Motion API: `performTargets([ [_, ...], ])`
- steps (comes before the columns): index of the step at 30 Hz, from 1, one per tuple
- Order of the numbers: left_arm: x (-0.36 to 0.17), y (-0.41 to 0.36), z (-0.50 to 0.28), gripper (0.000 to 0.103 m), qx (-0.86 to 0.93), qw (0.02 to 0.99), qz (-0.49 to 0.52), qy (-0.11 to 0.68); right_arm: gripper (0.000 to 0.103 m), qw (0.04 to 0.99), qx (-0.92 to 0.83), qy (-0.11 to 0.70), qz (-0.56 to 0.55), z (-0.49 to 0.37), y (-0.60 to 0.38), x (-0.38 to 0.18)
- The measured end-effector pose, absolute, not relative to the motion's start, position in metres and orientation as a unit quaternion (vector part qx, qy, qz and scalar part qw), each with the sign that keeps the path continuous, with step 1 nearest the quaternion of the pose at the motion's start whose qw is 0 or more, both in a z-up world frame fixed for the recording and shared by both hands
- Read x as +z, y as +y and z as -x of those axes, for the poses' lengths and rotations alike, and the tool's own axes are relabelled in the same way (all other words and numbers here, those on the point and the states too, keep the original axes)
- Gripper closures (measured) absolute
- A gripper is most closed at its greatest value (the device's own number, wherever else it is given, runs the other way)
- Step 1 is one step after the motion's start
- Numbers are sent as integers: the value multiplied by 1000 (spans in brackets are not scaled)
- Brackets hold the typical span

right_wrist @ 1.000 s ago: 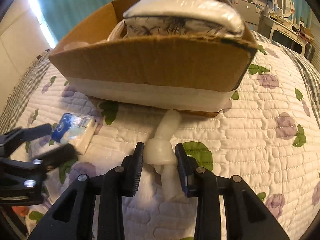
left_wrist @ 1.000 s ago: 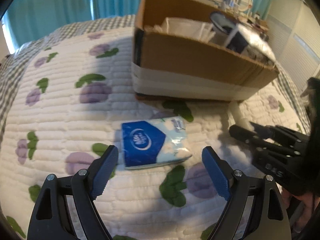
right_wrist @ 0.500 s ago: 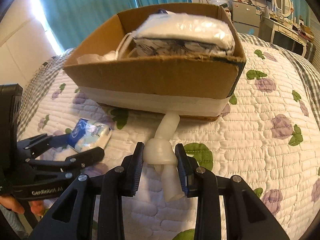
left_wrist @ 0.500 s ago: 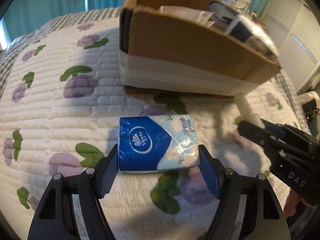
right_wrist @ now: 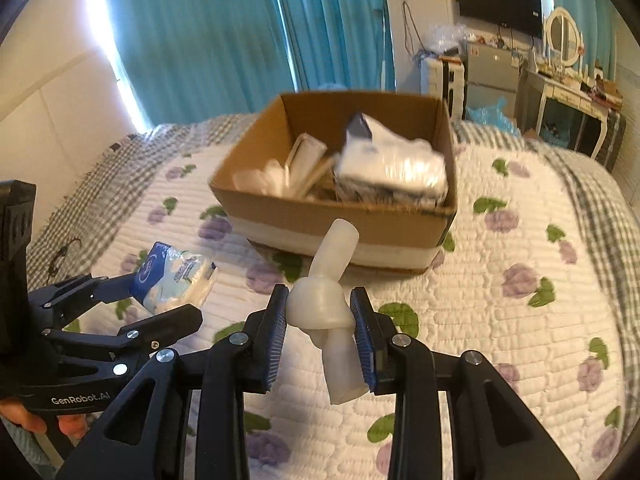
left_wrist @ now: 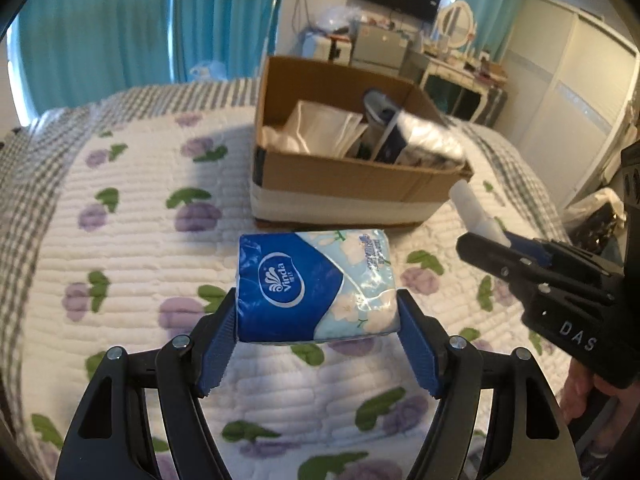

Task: Organize soft objects
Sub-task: 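Drop the plastic tube into the box with the right gripper while the left drops the tissue pack in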

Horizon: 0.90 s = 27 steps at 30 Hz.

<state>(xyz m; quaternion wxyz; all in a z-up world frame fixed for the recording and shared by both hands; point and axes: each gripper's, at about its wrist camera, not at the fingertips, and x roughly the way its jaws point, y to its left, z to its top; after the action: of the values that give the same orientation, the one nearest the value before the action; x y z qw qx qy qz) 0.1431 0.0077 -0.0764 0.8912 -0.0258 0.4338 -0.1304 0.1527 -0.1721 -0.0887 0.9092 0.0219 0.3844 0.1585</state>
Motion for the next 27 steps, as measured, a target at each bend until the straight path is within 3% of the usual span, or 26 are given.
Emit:
performTargets([
  [15, -6, 11, -138, 30, -136, 916, 19, 377, 72, 926, 140, 351, -4, -127, -179, -29],
  [27, 8, -3, -232, 30, -146, 918, 51, 365, 72, 941, 134, 311, 14, -211, -185, 22],
])
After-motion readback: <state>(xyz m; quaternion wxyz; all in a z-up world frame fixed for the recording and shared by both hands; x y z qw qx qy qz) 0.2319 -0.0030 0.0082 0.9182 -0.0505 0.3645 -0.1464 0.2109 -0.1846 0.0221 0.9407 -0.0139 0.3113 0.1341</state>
